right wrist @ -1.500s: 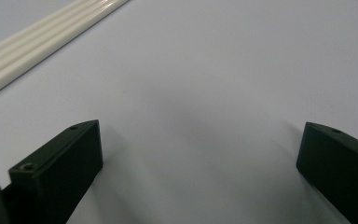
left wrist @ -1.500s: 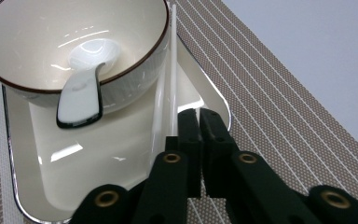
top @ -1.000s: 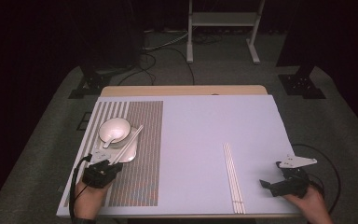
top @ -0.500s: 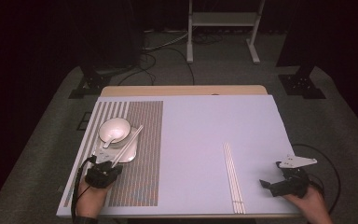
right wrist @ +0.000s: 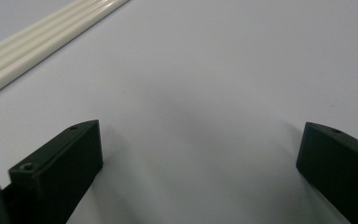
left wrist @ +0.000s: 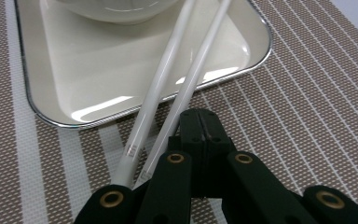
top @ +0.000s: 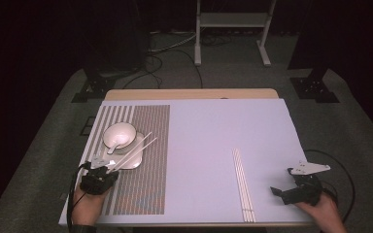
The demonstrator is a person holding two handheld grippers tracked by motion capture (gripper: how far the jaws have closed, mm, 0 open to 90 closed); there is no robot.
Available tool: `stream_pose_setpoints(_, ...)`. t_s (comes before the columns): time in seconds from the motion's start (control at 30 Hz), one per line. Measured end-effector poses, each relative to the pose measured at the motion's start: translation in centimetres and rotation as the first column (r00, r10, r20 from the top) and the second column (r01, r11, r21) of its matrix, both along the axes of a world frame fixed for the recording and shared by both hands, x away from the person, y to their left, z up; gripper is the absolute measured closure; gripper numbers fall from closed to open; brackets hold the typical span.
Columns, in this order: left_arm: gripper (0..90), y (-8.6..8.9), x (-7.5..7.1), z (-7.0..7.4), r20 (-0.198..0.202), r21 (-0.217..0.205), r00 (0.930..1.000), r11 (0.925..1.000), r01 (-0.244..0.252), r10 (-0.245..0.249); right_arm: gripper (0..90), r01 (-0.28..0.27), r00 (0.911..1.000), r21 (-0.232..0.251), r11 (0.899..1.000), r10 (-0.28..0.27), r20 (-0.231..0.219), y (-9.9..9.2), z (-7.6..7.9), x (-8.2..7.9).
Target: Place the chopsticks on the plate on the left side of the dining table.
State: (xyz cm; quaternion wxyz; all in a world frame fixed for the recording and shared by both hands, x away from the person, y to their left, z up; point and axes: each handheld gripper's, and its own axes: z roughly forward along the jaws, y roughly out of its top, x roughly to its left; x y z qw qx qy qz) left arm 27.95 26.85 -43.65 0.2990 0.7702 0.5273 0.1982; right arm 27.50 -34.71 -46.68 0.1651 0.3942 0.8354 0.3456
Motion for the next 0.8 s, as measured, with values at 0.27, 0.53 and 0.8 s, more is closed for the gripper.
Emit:
stream_pose_setpoints(0.27,89.8,0.6,0.1,0.1,0.012,0.003,0.9997,0.9998,-0.02,0.02,0.0,0.0,1.0,0.0,1.0,0.0,0.0,0.0,0.0,0.0)
stream_pose_setpoints(0.53,89.8,1.2,0.2,0.3,0.025,0.011,0.9989,0.9991,-0.041,0.04,0.0,0.0,1.0,0.0,1.0,0.0,0.0,0.0,0.0,0.0)
stream_pose_setpoints(0.8,89.8,1.9,0.3,0.4,0.028,0.022,0.9977,0.9978,-0.063,0.062,0.0,0.0,1.0,0.0,1.0,0.0,0.0,0.0,0.0,0.0)
